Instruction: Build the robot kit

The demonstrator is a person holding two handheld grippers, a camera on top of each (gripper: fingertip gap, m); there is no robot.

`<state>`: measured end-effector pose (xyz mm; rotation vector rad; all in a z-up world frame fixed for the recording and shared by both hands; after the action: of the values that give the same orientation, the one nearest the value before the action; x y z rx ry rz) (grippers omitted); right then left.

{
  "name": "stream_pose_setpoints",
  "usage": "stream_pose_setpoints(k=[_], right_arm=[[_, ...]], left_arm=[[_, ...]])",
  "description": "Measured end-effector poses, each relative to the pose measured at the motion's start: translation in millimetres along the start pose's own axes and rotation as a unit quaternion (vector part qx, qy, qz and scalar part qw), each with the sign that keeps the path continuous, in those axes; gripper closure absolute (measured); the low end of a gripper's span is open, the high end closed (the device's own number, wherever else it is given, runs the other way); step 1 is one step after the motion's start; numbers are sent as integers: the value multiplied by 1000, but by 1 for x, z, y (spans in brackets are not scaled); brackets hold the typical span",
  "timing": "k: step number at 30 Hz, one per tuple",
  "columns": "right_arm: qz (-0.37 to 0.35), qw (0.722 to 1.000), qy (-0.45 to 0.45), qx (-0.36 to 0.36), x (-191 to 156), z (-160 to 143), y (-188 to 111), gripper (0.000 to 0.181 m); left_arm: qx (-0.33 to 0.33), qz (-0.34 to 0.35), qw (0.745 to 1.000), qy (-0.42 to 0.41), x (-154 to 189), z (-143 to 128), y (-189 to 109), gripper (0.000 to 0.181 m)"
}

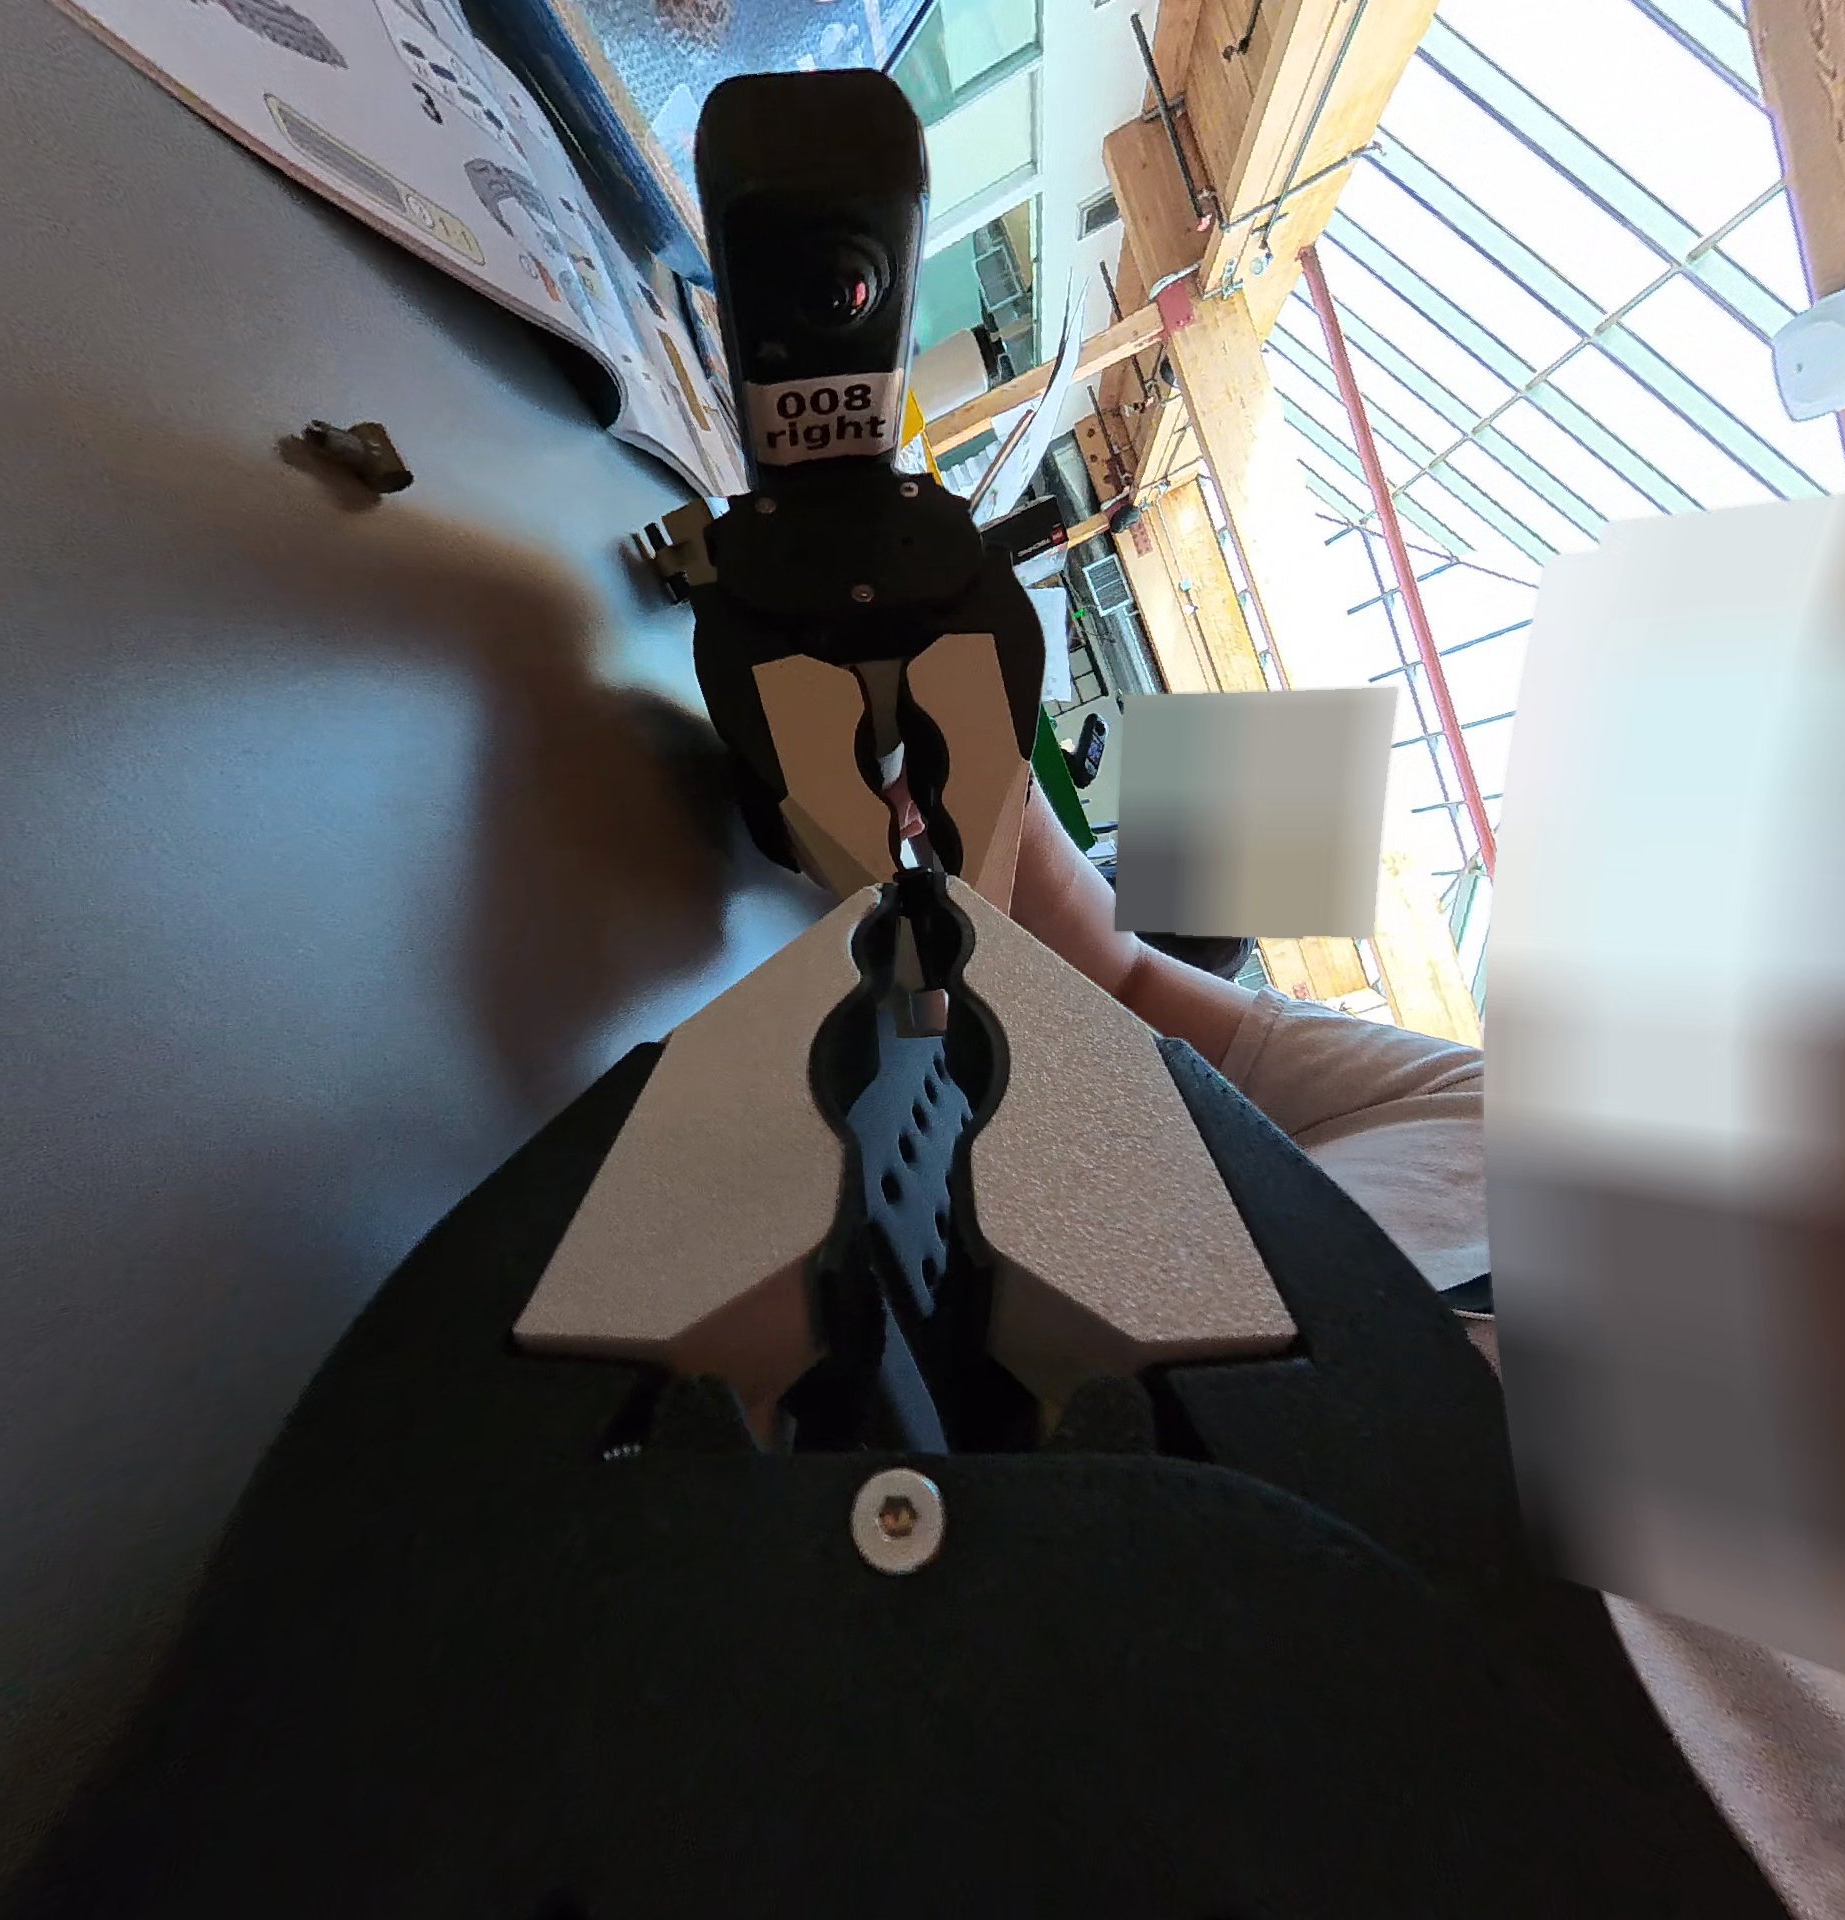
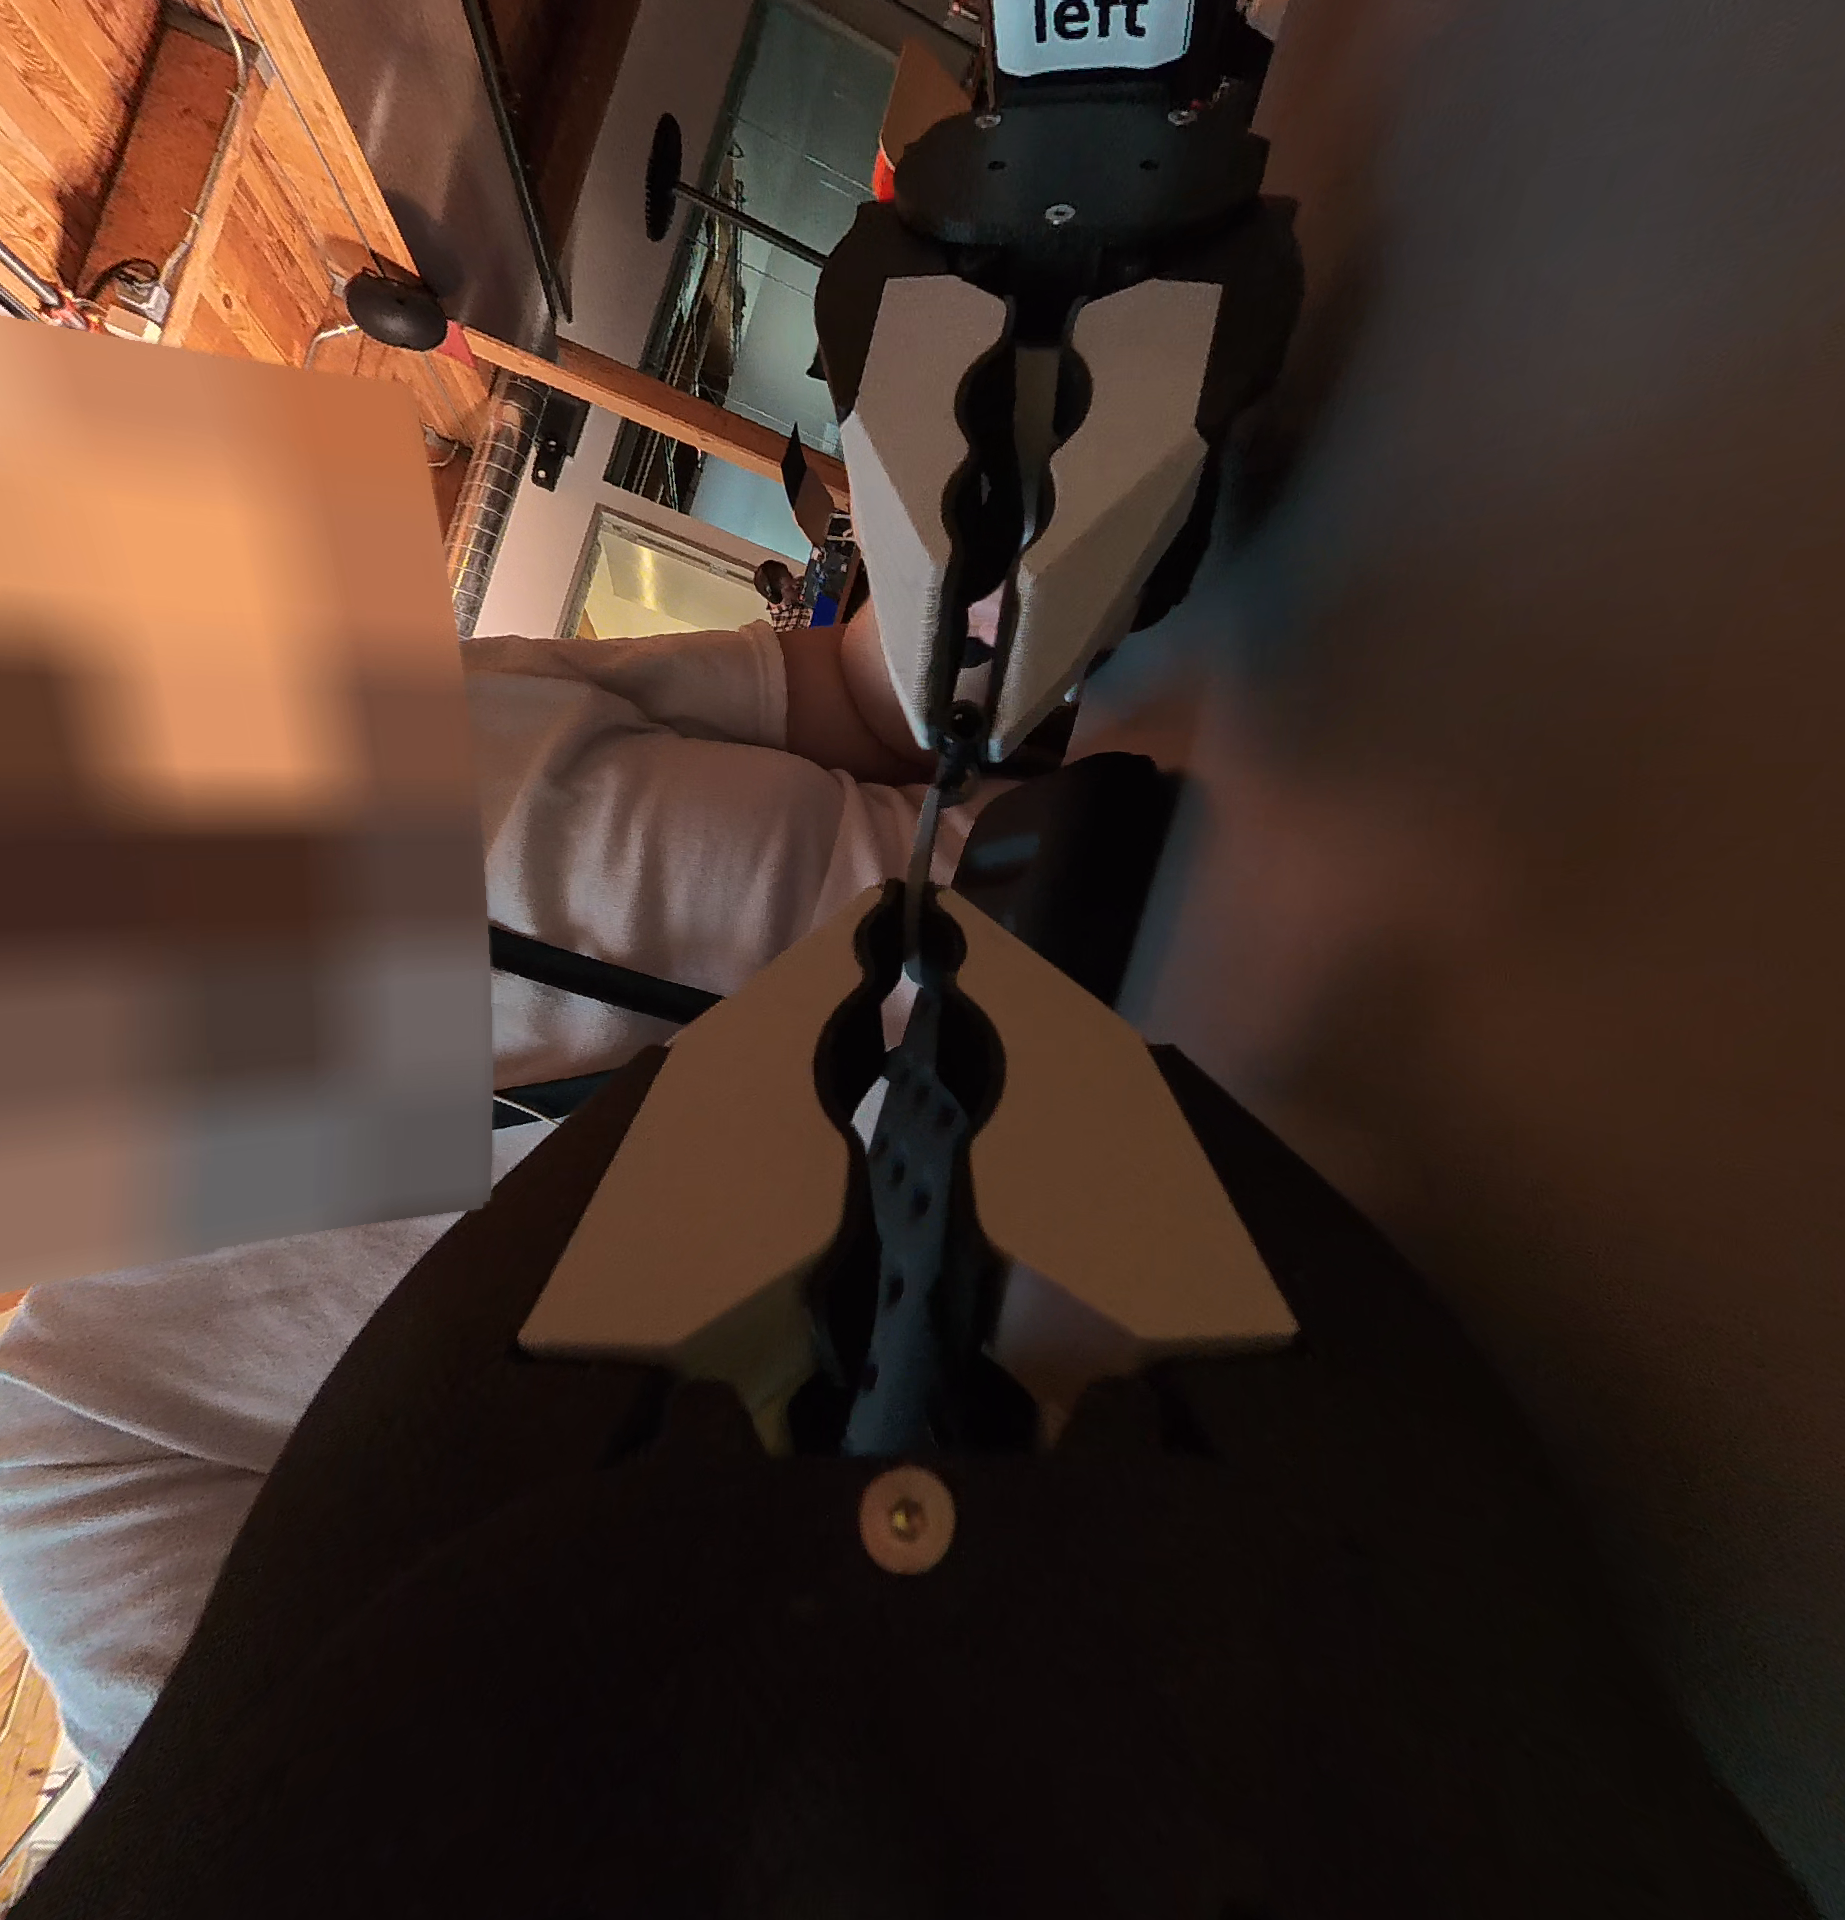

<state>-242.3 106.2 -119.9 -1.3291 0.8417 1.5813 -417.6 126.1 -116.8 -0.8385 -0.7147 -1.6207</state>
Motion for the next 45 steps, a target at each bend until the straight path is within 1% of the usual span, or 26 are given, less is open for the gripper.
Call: stream_pose_setpoints(k=[4, 10, 20, 29, 31, 34, 37, 39, 42, 45], right_arm=[[2, 1000, -6, 0, -1, -1, 0, 180], [-2, 1000, -11, -10, -1, -2, 2, 180], [-6, 1000, -14, -9, -1, -1, 2, 180], [-51, 998, -45, 14, -1, -1, 3, 181], [-49, 997, -48, 32, -2, 0, 0, 180], [-42, 998, -45, 32, -2, 0, -1, 180], [-38, 997, -39, 48, -1, 1, -4, 180], [-27, 996, -33, 74, -1, 3, -10, 180], [-21, 997, -35, 65, -2, 2, -10, 180], [-32, 998, -46, 30, -2, 0, -3, 180]], left_arm=[[-2, -8, 1000, 7, 1, 1, 1, 178], [-35, -12, 999, 22, 1, 2, 2, 179], [-60, -33, 998, 8, -2, 4, 1, 179], [-112, -21, 993, 15, -4, 1, 8, 178], [-89, -19, 996, 13, -4, 4, 7, 179], [-65, -17, 998, 11, -5, 5, 4, 179], [-28, -21, 999, 9, -5, 8, -3, 181], [-28, -27, 999, 7, -4, 8, -5, 181], [-15, -13, 1000, 18, -4, 9, -5, 181], [16, -1, 1000, 22, -5, 13, -8, 181]])
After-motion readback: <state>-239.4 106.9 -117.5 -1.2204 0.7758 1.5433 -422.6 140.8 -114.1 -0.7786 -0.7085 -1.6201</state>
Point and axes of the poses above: each gripper's, where its closed fingertips meet, y out along the fingers, z out of its top, x = y × z across the jaws, the point moved 10 cm from there along -y, back along the fingers, and after that the axes turned 10 degrees about y, right-handed, at the moved point
